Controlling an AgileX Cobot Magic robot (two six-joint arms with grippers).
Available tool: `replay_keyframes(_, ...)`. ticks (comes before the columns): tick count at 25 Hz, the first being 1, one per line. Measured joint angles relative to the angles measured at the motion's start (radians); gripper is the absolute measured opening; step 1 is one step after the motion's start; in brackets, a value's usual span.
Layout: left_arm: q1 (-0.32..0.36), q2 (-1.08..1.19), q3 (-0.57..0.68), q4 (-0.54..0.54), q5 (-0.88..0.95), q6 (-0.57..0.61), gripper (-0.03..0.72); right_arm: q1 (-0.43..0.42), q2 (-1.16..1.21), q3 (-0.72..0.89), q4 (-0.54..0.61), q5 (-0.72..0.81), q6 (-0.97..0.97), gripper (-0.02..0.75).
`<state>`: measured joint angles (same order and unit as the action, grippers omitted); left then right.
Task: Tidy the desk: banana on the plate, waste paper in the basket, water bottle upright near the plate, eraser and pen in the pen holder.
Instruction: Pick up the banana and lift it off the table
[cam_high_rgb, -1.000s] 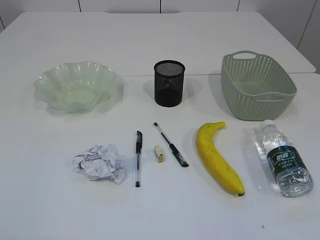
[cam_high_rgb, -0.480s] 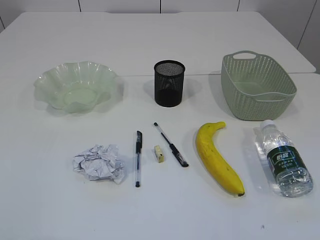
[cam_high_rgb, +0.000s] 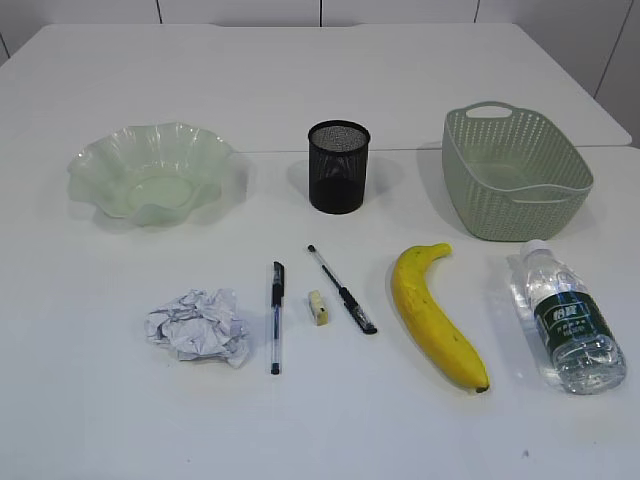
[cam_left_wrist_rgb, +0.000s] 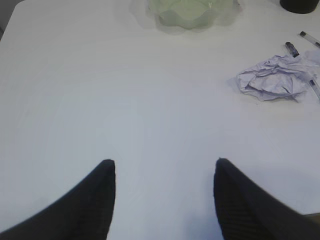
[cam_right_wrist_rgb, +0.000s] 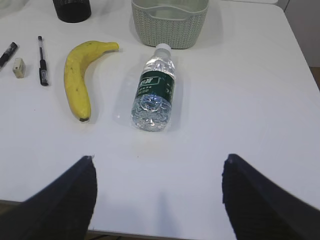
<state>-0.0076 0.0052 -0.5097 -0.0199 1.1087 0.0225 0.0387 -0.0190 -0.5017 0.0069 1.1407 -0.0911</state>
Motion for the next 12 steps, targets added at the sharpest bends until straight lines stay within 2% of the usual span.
replay_keyframes(12,0.0,0.0,0.0,0.0,0.0,0.0,0.433,0.0,0.0,0.0,0.0,0.0,0.0,0.585)
